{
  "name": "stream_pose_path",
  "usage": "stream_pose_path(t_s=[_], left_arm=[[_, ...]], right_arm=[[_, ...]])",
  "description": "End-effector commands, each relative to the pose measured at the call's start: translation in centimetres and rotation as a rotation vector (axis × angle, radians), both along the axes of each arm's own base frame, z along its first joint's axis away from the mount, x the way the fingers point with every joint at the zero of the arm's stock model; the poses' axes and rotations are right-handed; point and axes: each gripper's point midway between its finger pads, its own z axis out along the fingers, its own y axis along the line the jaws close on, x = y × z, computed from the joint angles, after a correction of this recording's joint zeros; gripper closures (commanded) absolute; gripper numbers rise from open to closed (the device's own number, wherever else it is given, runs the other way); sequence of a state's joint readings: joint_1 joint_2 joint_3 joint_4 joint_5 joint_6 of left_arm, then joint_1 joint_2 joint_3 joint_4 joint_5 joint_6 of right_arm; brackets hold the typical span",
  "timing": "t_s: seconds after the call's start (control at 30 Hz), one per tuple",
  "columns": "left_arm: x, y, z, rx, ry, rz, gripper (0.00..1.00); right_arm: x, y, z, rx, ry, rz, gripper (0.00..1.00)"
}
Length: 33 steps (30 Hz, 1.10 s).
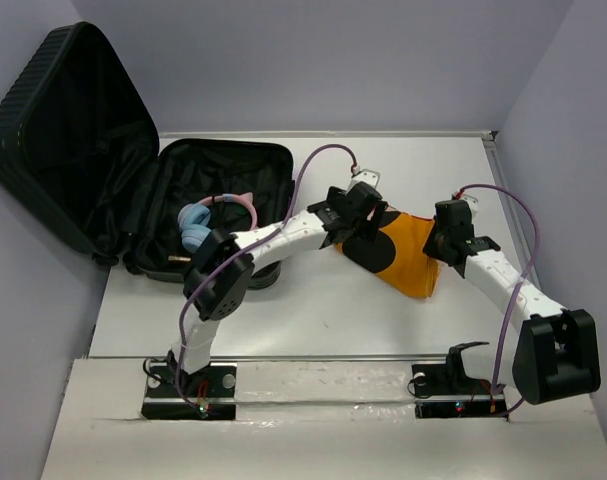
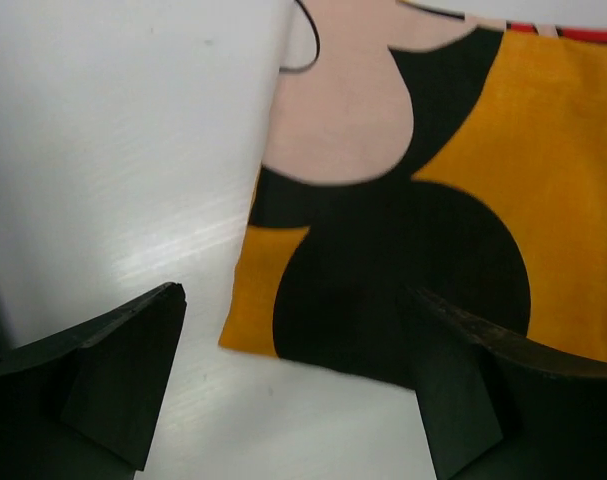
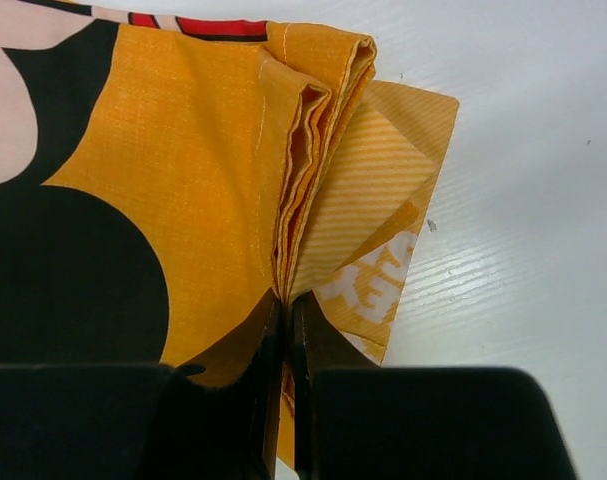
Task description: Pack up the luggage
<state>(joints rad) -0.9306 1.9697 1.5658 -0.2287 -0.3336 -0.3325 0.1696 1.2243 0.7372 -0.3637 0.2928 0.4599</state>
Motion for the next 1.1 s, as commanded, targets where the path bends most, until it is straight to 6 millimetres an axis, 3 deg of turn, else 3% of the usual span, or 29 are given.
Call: stream_pose_path(t_s=[0.0, 0.03, 0.07, 0.13, 0.2, 0.23, 0.27, 0.33, 0.37, 0.53, 0.63, 0.97, 1.07], left_arm=[[4.2, -0.5, 0.0, 0.039, -0.013, 0.031, 0.03], [4.8, -1.0, 0.5, 0.036, -0.017, 0.027, 0.03], [5.2, -1.0, -1.6, 0.069, 0.012, 0.027, 0.03], [6.0, -0.8, -2.4, 0.09, 0.027, 0.036, 0.03], [6.2, -0.8, -4.5, 0.108, 0.059, 0.027, 0.03], [6.4, -0.7, -4.9, 0.11, 0.065, 0.026, 0.03], [6.3, -0.9, -6.0, 0.115, 0.086, 0.016, 0.03], [6.2, -1.0, -7.2, 0.124, 0.105, 0.003, 0.03], [6.0, -1.3, -7.5, 0.117, 0.118, -0.009, 0.03], [5.3, -2.2, -9.0, 0.079, 0.157, -0.045, 0.12], [5.1, -2.8, -9.4, 0.051, 0.164, -0.054, 0.19], [4.0, -3.1, -11.4, 0.004, 0.2, -0.076, 0.64], [3.8, -2.8, -11.5, 0.002, 0.194, -0.071, 0.79]], right_arm=[[1.0, 0.4, 1.3, 0.024, -0.068, 0.022, 0.93], [1.0, 0.5, 1.3, 0.027, -0.069, 0.025, 0.93], [1.0, 0.6, 1.3, 0.03, -0.071, 0.027, 0.93], [0.9, 0.2, 1.3, 0.03, -0.072, 0.013, 0.93], [0.8, 0.2, 1.4, 0.037, -0.076, -0.002, 0.88], [0.6, -0.3, 1.2, 0.045, -0.073, -0.036, 0.66], [0.5, -0.8, 1.4, 0.055, -0.081, -0.056, 0.52], [0.3, -1.0, 1.2, 0.081, -0.076, -0.066, 0.26], [0.1, -1.2, 1.0, 0.087, -0.068, -0.074, 0.21], [-0.8, -3.3, -0.5, 0.146, -0.012, -0.133, 0.19], [-0.9, -3.3, -1.3, 0.18, 0.015, -0.139, 0.18], [-0.9, -2.6, -5.0, 0.26, 0.169, -0.135, 0.17], [-0.5, -1.2, -6.0, 0.333, 0.177, -0.105, 0.17]])
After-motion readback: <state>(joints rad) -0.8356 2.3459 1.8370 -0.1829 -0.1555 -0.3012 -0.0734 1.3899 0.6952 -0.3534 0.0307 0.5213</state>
